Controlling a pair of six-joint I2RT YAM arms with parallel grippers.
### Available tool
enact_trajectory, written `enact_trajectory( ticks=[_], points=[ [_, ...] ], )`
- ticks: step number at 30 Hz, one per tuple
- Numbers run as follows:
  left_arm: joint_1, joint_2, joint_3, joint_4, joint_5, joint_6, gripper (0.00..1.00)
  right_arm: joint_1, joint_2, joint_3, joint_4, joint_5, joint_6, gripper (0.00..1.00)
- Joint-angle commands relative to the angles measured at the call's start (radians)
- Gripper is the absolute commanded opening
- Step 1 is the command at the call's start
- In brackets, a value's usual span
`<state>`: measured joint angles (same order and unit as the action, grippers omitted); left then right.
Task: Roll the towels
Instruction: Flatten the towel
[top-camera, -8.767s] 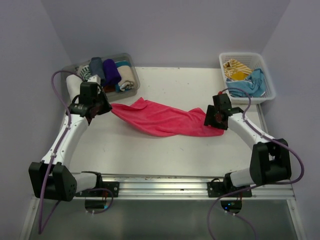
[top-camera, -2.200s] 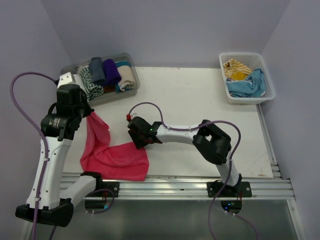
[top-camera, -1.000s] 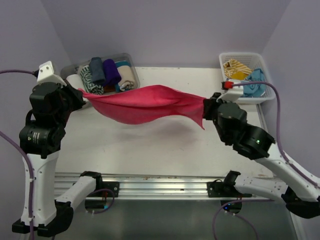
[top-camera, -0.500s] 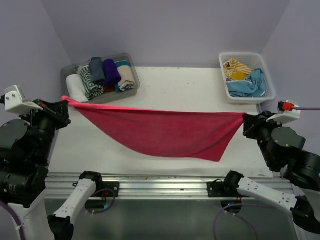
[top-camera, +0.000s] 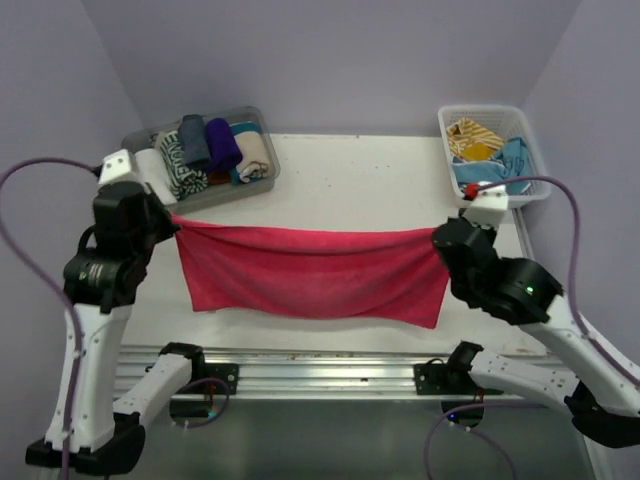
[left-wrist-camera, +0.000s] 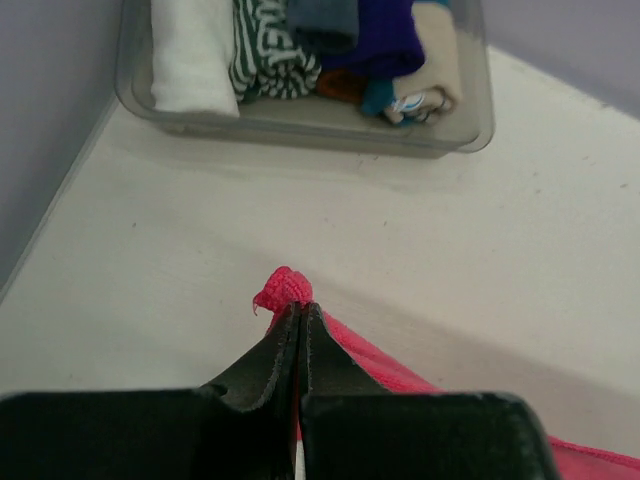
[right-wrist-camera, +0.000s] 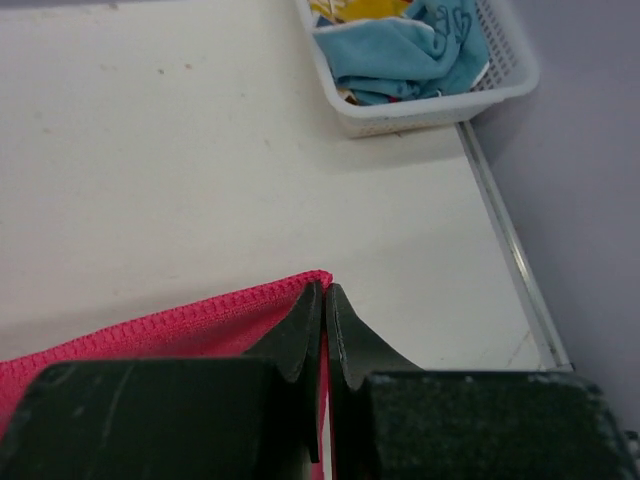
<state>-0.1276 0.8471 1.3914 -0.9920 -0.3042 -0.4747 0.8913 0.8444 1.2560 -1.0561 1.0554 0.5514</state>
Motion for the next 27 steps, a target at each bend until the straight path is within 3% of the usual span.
enact_trajectory(
  ticks=[1,2,5,7,10,14,20,27],
  points=[
    [-0.003,0.117,-0.153,0.122,-0.01,0.022,0.0,-0.157,0.114,-0.125,0.3,-0.073,-0.175,0.0],
    [-0.003,0.139,-0.223,0.162,-0.001,0.024,0.0,-0.277,0.131,-0.159,0.383,-0.227,-0.212,0.0],
    [-0.001,0.265,-0.301,0.314,0.019,0.016,0.0,-0.405,0.298,-0.219,0.585,-0.359,-0.271,0.0],
    [0.0,0.384,-0.313,0.415,0.023,0.013,0.0,-0.428,0.472,-0.178,0.678,-0.382,-0.3,0.0],
    [0.003,0.536,-0.252,0.434,0.042,-0.007,0.0,-0.468,0.631,-0.055,0.738,-0.423,-0.329,0.0],
    [0.014,0.601,-0.172,0.446,0.082,-0.025,0.0,-0.531,0.824,0.086,0.751,-0.468,-0.341,0.0],
    [0.016,0.595,-0.124,0.423,0.05,0.002,0.0,-0.554,0.82,0.112,0.752,-0.502,-0.349,0.0],
    [0.017,0.42,-0.181,0.371,0.04,0.047,0.0,-0.554,0.581,-0.013,0.69,-0.515,-0.327,0.0]
  ],
)
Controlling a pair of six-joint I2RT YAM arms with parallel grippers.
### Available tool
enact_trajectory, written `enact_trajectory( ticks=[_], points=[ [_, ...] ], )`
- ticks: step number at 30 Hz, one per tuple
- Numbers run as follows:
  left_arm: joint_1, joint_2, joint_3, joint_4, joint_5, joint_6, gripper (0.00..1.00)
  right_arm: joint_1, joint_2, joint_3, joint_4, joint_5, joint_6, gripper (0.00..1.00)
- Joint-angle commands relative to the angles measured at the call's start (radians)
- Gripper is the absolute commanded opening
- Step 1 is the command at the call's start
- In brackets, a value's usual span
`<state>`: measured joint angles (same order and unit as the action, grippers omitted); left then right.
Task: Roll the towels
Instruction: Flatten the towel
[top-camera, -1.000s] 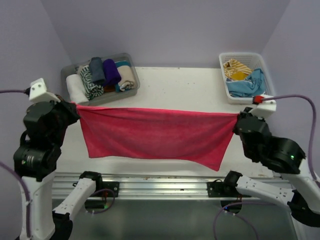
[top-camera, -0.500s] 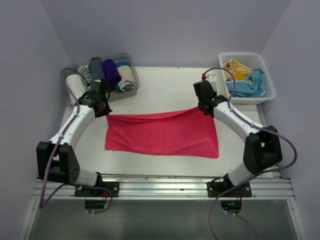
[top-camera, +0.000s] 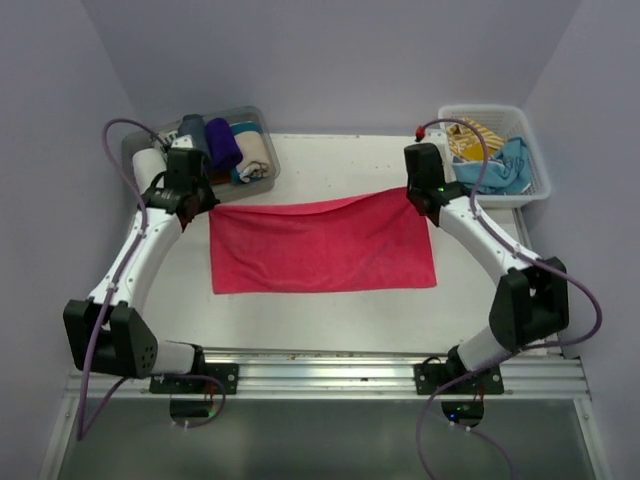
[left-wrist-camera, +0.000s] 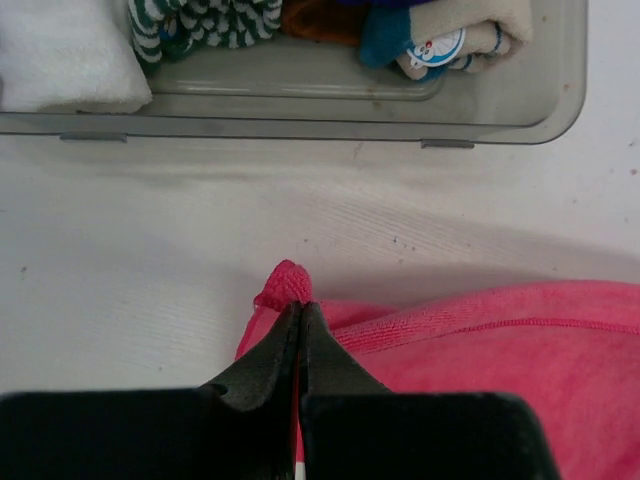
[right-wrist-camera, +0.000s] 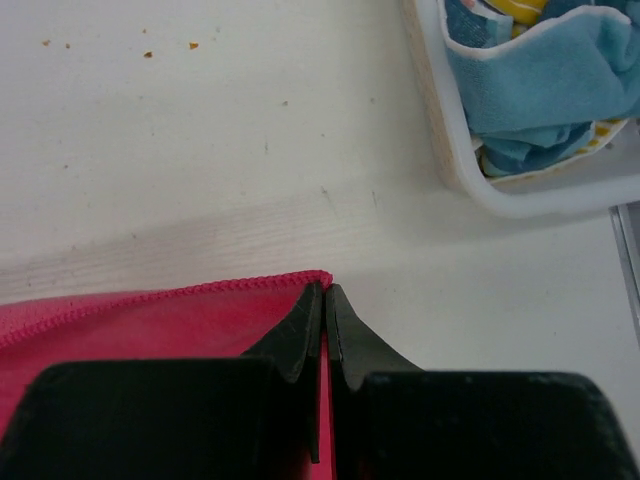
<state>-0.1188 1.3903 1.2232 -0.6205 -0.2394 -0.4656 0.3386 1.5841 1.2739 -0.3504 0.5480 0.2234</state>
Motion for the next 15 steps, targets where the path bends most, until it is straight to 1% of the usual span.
enact_trajectory(
  ticks=[1,4,5,8,10,15],
  points=[
    [0.008,-0.192,-0.024,-0.004,-0.026,0.044,0.0,-0.003,-0.235,-0.044,-0.054,-0.011,0.005,0.0],
    [0.008,-0.308,-0.004,-0.06,-0.023,0.056,0.0,-0.001,-0.37,-0.07,-0.149,-0.029,0.013,0.0],
    [0.008,-0.332,0.028,-0.077,-0.021,0.059,0.0,-0.001,-0.463,-0.068,-0.169,-0.031,0.013,0.0],
    [0.008,-0.421,0.093,-0.128,-0.015,0.076,0.0,-0.001,-0.606,-0.024,-0.277,-0.031,0.008,0.0],
    [0.008,-0.479,0.119,-0.165,-0.006,0.079,0.0,-0.003,-0.665,0.008,-0.364,-0.025,0.008,0.0],
    [0.008,-0.588,0.16,-0.237,-0.012,0.059,0.0,-0.001,-0.814,0.099,-0.499,-0.026,0.017,0.0]
  ],
)
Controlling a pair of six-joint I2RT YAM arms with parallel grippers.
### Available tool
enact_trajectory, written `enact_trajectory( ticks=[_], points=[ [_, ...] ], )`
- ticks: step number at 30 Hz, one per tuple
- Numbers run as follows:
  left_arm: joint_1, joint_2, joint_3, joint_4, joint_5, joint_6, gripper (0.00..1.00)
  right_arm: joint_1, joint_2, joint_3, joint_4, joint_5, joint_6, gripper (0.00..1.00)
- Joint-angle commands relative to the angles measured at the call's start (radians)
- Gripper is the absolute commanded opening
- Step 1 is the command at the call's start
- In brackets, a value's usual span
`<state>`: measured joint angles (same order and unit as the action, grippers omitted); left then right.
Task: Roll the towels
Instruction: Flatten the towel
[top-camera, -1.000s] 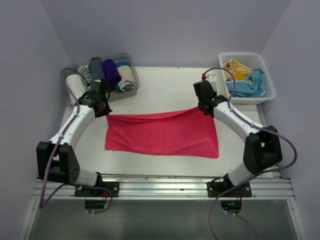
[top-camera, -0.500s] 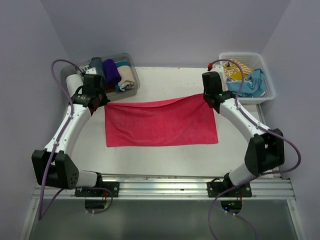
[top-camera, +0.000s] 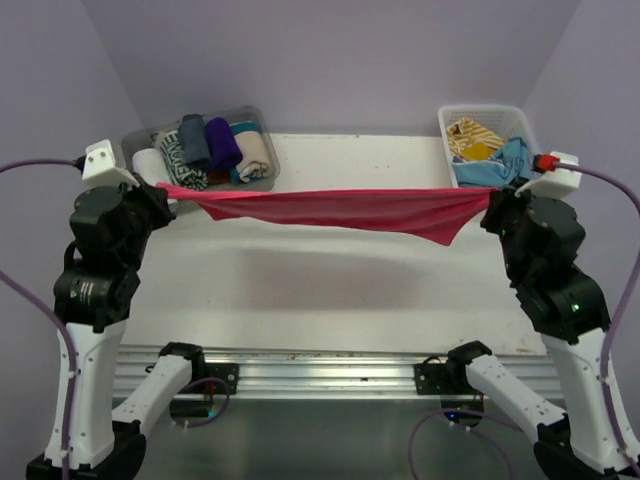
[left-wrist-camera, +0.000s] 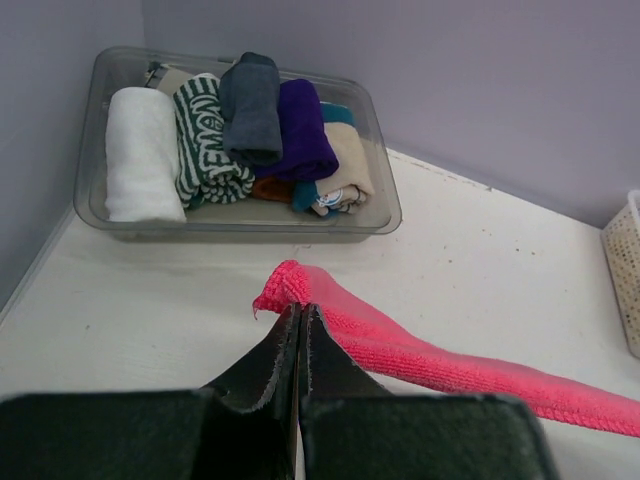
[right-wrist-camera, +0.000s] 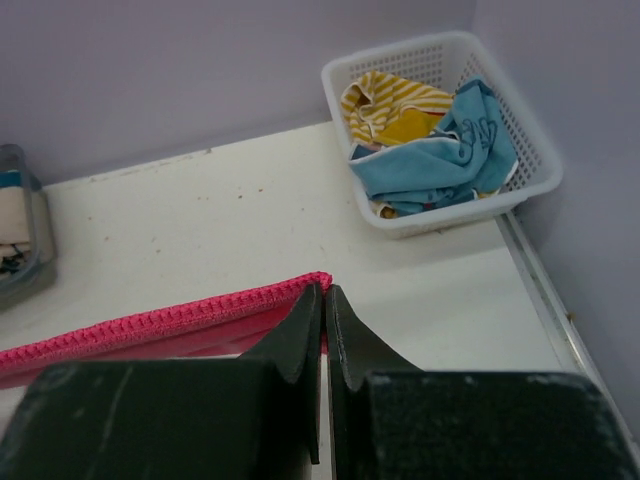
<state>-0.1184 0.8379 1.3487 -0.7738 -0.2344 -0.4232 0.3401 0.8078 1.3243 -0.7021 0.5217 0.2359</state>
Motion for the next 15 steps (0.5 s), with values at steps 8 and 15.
enact_trajectory(
  ticks=[8,15],
  points=[
    [0.008,-0.111,0.219,-0.24,-0.08,0.009,0.0,-0.003,-0.134,0.173,-0.339,0.0,0.037,0.0],
    [0.002,-0.062,0.126,-0.255,-0.152,-0.002,0.0,-0.003,-0.108,-0.015,-0.29,0.004,0.066,0.0]
  ],
)
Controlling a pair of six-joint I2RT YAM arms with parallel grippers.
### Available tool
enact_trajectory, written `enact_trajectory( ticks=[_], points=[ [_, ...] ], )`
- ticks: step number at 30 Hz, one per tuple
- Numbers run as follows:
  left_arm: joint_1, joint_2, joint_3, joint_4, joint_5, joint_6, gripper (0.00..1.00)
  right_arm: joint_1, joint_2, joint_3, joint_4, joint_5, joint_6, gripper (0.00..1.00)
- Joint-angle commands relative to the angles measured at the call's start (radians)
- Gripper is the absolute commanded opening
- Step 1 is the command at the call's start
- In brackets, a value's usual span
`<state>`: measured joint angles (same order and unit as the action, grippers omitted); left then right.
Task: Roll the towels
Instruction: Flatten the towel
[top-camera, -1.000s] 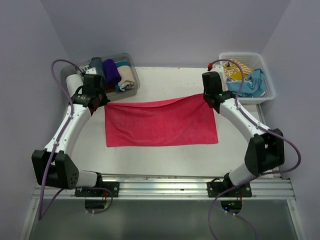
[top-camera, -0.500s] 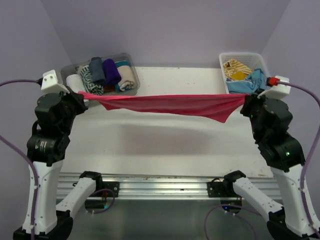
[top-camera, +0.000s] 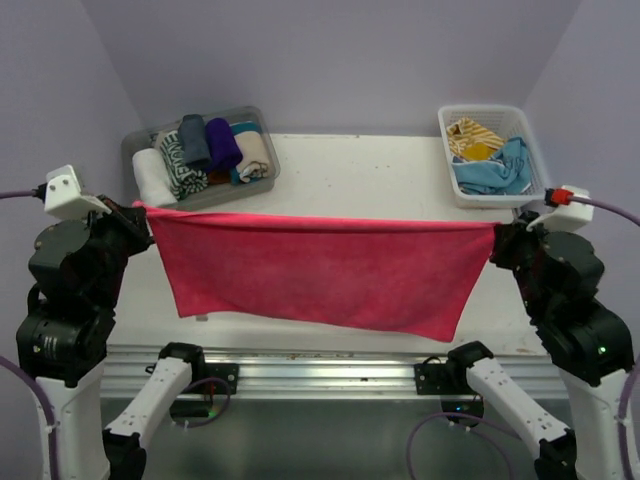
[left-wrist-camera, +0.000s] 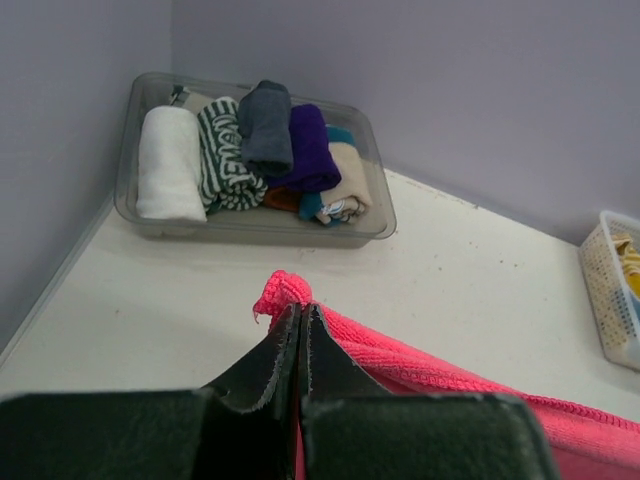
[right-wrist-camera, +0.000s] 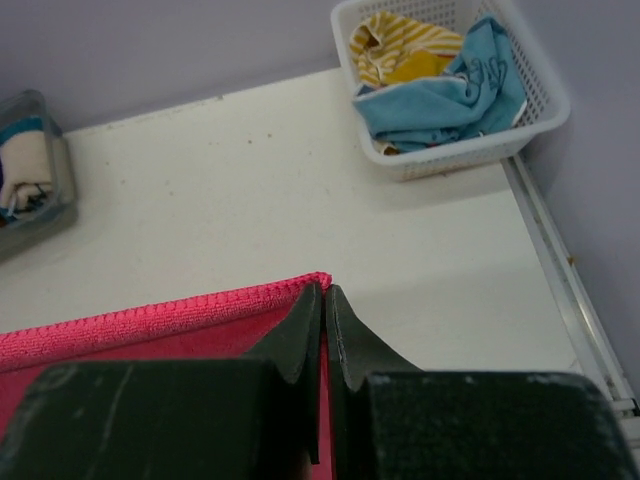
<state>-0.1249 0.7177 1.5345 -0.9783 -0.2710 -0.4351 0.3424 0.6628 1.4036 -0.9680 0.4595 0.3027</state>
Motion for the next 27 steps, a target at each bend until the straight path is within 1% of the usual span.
enact_trajectory(
  ticks=[1,2,3,4,5,6,7,8,9,10,12,13,14,15,16,18,20,23,27],
  points=[
    [0.007,0.09,-0.115,-0.049,-0.114,0.003,0.0,-0.005,0.046,-0.129,0.029,0.064,0.009,0.0],
    [0.007,0.104,-0.147,-0.043,-0.111,-0.001,0.0,-0.005,0.072,-0.196,0.061,0.062,0.012,0.0],
    [0.007,0.127,-0.183,-0.005,-0.097,-0.001,0.0,-0.005,0.092,-0.227,0.095,0.062,0.015,0.0],
    [0.007,0.14,-0.257,0.022,-0.085,-0.004,0.0,-0.006,0.113,-0.256,0.162,0.064,0.018,0.0],
    [0.007,0.153,-0.289,0.05,-0.07,-0.005,0.0,-0.005,0.176,-0.306,0.198,0.067,0.019,0.0],
    [0.007,0.172,-0.316,0.106,-0.042,-0.007,0.0,-0.005,0.208,-0.327,0.234,0.077,0.015,0.0],
    [0.007,0.216,-0.361,0.133,-0.033,-0.013,0.0,-0.005,0.254,-0.343,0.306,0.097,0.007,0.0],
    [0.007,0.244,-0.375,0.157,-0.024,-0.013,0.0,-0.005,0.296,-0.366,0.342,0.109,0.004,0.0],
    [0.007,0.273,-0.388,0.212,-0.008,-0.014,0.0,-0.005,0.389,-0.379,0.385,0.117,-0.005,0.0],
    [0.008,0.334,-0.419,0.248,-0.005,-0.016,0.0,-0.005,0.44,-0.388,0.47,0.128,-0.026,0.0],
    [0.008,0.406,-0.425,0.311,-0.011,-0.019,0.0,-0.005,0.551,-0.367,0.526,0.151,-0.042,0.0],
    [0.008,0.49,-0.415,0.326,-0.017,-0.022,0.0,-0.006,0.649,-0.353,0.578,0.163,-0.059,0.0],
    [0.008,0.532,-0.406,0.335,-0.028,-0.025,0.0,-0.009,0.703,-0.322,0.603,0.171,-0.071,0.0],
    [0.01,0.61,-0.396,0.358,-0.034,-0.021,0.0,-0.013,0.75,-0.301,0.621,0.171,-0.077,0.0],
    [0.011,0.647,-0.372,0.365,-0.04,-0.024,0.0,-0.017,0.832,-0.278,0.647,0.166,-0.091,0.0],
    [0.019,0.744,-0.346,0.38,-0.04,-0.022,0.0,-0.02,0.9,-0.194,0.657,0.162,-0.1,0.0],
    [0.027,0.79,-0.307,0.391,-0.03,-0.022,0.0,-0.032,0.981,-0.119,0.667,0.156,-0.12,0.0],
    [0.036,0.851,-0.269,0.4,0.001,-0.024,0.0,-0.049,1.044,-0.051,0.664,0.142,-0.151,0.0],
    [0.042,0.847,-0.274,0.406,0.006,-0.019,0.0,-0.057,1.06,-0.028,0.663,0.14,-0.165,0.0]
  ],
)
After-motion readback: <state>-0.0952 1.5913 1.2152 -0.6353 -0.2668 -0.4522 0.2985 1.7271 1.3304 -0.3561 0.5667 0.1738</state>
